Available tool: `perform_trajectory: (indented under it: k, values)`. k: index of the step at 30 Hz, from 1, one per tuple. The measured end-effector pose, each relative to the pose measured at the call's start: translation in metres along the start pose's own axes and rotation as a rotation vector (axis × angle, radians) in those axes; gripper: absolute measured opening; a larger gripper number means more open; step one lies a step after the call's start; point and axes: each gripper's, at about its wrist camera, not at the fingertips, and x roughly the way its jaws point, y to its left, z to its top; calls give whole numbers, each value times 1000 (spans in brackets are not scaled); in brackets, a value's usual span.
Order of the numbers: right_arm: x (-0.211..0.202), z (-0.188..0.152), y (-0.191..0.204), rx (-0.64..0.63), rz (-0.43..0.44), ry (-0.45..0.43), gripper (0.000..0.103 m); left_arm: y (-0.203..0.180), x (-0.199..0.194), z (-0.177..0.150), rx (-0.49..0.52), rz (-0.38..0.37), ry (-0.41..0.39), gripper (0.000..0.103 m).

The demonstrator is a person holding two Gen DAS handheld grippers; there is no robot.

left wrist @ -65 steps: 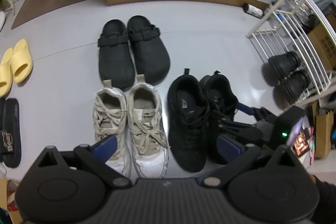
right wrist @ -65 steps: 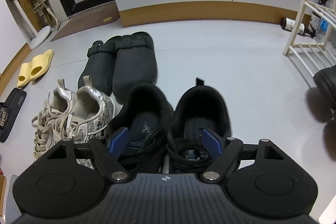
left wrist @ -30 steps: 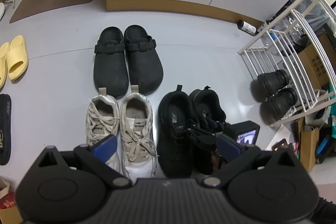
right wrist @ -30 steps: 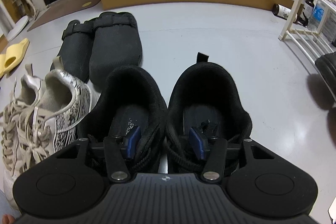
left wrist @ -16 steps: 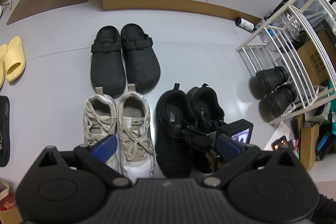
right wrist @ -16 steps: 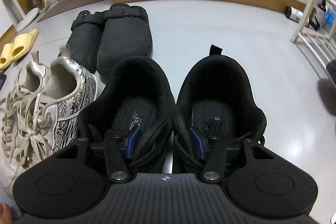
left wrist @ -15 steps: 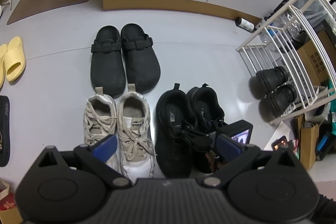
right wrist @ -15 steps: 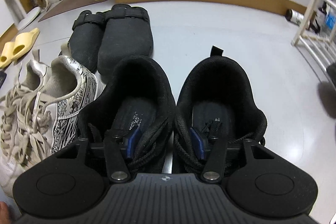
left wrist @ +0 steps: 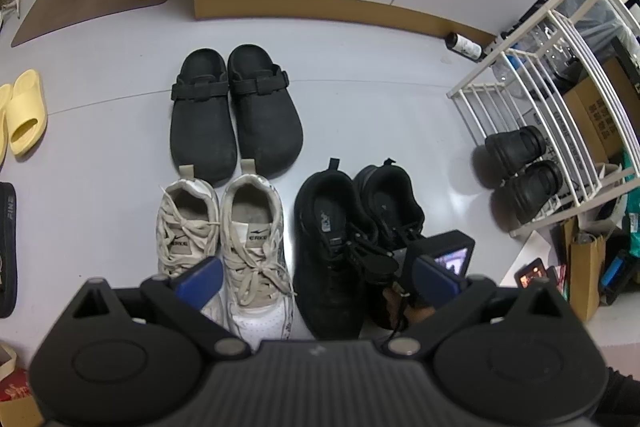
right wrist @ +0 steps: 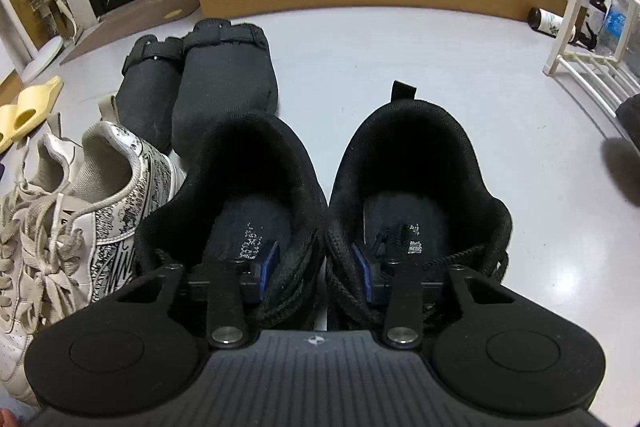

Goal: Organize scattered shoes
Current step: 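Close the right tool on the heels of both black sneakers, then lift the black sneakers with the right tool toward the wire rack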

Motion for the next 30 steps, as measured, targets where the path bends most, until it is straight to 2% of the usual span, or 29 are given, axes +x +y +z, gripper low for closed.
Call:
perform_trajectory:
  k: [2,8,14,18,30]
  values:
    - [2,0,-1,-1,3,0,28,2,1,-1,-2,4,2,102]
    - [0,-3,-3,-43,24,-15,20,1,3,1,-9,5,2,102]
    - [-13,-3,-12,-33,32,-49,19,-5,5,1,5,9,5,102]
    - [-27,3,-24,-18,32,-105,19,-6,6,2,5,15,2,102]
    - [-63,44,-81,114,-69,-265,18,-12,10,1,14,13,8,102]
